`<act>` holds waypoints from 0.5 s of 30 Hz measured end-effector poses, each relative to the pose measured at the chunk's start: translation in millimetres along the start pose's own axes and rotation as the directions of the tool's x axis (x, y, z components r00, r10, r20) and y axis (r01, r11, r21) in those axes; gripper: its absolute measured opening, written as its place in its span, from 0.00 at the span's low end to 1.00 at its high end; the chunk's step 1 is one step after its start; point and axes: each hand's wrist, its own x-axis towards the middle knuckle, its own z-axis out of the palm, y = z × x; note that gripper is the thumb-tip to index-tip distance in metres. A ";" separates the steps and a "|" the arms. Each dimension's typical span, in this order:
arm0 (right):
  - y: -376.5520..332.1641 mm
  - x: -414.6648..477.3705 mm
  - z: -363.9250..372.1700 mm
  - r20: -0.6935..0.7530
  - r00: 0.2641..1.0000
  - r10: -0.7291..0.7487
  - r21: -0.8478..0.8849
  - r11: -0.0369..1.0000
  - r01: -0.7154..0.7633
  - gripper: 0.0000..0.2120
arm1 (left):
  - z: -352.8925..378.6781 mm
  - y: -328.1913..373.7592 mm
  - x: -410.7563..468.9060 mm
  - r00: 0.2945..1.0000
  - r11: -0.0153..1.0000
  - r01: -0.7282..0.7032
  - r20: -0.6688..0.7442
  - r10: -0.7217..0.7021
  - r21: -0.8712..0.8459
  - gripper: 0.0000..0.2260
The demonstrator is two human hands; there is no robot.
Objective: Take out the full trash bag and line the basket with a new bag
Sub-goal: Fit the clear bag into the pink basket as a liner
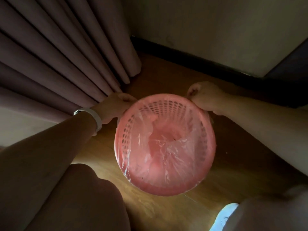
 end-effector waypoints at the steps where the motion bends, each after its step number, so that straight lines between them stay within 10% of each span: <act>1: 2.6 -0.7 -1.3 0.007 1.000 -0.008 -0.057 0.998 0.009 0.07 | -0.3 -3.4 -0.4 0.999 1.000 0.015 0.029 -0.016 0.019 0.05; 10: 15.6 -25.7 -26.3 -0.111 0.975 -0.192 -0.069 0.980 0.185 0.07 | -9.5 -0.5 -10.0 0.993 0.993 -0.104 -0.060 0.100 -0.064 0.09; 15: 10.7 -35.0 -33.1 0.116 0.981 -0.157 -0.147 0.974 0.174 0.12 | 15.6 24.5 -7.8 0.935 0.889 -0.319 -0.043 0.352 0.328 0.13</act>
